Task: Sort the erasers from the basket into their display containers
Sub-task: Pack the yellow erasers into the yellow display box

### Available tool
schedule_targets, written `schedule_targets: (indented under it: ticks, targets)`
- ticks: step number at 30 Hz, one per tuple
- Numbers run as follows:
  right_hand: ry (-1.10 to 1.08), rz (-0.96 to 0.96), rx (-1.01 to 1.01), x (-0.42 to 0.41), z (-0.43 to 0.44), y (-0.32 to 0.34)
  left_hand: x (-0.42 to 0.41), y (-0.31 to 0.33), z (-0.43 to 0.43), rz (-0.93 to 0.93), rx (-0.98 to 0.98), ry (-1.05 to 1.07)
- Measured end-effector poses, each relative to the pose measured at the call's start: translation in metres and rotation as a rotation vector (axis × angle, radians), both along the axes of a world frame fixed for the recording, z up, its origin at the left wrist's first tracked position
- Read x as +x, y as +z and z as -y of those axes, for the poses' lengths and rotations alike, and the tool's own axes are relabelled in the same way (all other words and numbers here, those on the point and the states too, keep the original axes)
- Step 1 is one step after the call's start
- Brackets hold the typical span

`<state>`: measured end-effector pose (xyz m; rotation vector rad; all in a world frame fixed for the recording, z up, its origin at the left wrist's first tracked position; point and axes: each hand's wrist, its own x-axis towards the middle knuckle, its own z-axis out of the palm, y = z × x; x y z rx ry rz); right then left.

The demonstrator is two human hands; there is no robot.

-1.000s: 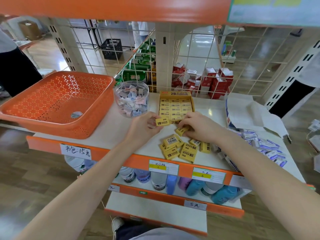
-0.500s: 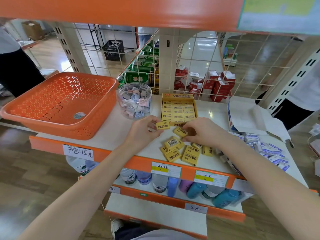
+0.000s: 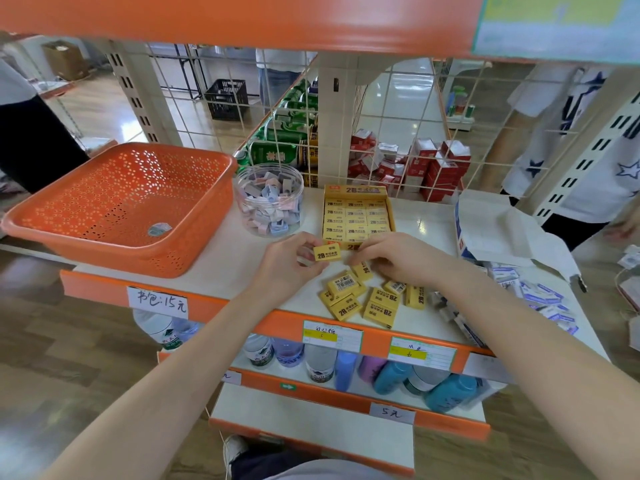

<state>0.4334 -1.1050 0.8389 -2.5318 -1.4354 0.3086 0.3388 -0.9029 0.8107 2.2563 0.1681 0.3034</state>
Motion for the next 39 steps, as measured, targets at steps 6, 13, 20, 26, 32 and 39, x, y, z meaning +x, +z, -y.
schedule_targets:
  ticks: [6,13,20,26,32,39]
  targets:
    - [-0.086,0.013,-0.050,0.002,0.007,0.001,-0.003,-0.005,-0.004,0.008,-0.027,0.019]
    - [-0.224,-0.112,0.165,0.000,0.006,0.005,0.005,-0.001,-0.001,0.061,0.006,0.003]
    - [-0.432,0.108,0.154,0.031,-0.011,0.007,0.043,0.008,0.005,0.059,0.102,0.048]
    - [-0.477,0.085,0.050,0.049,-0.024,-0.006,0.089,0.005,0.006,-0.112,0.239,0.045]
    - [-0.559,0.183,0.150,0.056,-0.037,-0.010,0.108,-0.003,0.007,-0.121,0.382,0.116]
    - [-0.633,0.160,0.234,0.073,-0.050,-0.022,0.120,0.001,0.008,-0.115,0.421,0.222]
